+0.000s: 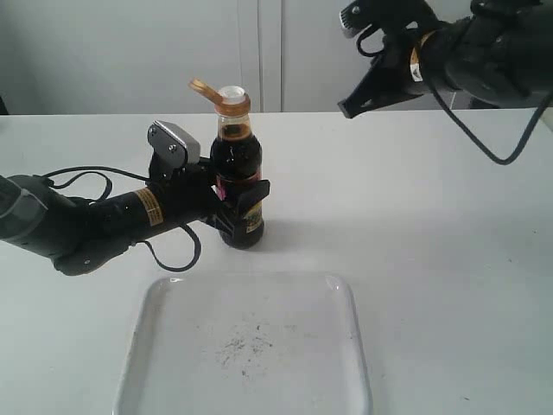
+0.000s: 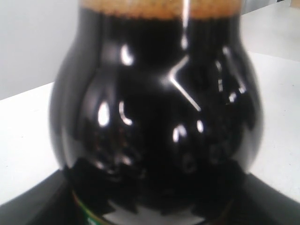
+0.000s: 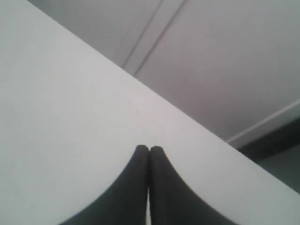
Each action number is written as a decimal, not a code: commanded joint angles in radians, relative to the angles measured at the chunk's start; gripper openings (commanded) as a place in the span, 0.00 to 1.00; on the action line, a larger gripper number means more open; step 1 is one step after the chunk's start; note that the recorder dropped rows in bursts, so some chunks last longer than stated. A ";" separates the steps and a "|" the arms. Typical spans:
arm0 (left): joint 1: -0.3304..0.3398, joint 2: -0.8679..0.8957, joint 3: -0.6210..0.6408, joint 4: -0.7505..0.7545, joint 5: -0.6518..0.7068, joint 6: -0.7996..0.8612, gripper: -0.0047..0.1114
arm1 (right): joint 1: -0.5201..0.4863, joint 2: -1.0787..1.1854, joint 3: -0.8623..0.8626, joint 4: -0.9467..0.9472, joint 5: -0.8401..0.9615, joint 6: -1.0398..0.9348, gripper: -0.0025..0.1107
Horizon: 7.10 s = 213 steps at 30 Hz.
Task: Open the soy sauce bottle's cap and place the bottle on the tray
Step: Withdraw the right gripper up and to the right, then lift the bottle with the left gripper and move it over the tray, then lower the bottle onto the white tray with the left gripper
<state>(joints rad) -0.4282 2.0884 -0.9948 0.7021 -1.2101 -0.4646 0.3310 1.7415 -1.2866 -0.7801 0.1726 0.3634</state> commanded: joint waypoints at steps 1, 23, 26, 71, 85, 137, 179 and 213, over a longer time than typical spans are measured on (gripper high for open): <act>-0.003 -0.004 0.005 0.025 0.036 -0.006 0.04 | -0.004 -0.012 -0.033 0.042 0.188 -0.057 0.02; -0.003 -0.006 0.005 0.043 0.020 -0.010 0.04 | -0.291 -0.082 0.008 0.863 0.348 -0.600 0.02; -0.003 -0.006 0.005 0.045 0.014 -0.010 0.04 | -0.291 -0.146 0.142 0.941 0.192 -0.600 0.02; -0.003 -0.398 0.216 0.006 -0.011 0.069 0.04 | -0.240 -0.449 0.819 0.957 -0.738 -0.649 0.02; -0.003 -0.484 0.344 0.011 -0.011 0.054 0.04 | -0.223 -0.329 0.829 0.821 -0.817 -0.514 0.02; -0.253 -0.420 0.494 -0.130 -0.011 0.172 0.04 | -0.223 -0.265 0.829 0.807 -0.814 -0.516 0.02; -0.254 -0.355 0.494 -0.117 -0.010 0.151 0.86 | -0.223 -0.265 0.829 0.807 -0.797 -0.516 0.02; -0.171 -0.355 0.494 -0.072 -0.011 0.128 0.89 | -0.223 -0.265 0.829 0.807 -0.795 -0.516 0.02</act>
<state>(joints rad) -0.6043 1.7364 -0.4985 0.6026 -1.2070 -0.3214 0.1051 1.4734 -0.4654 0.0363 -0.6202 -0.1562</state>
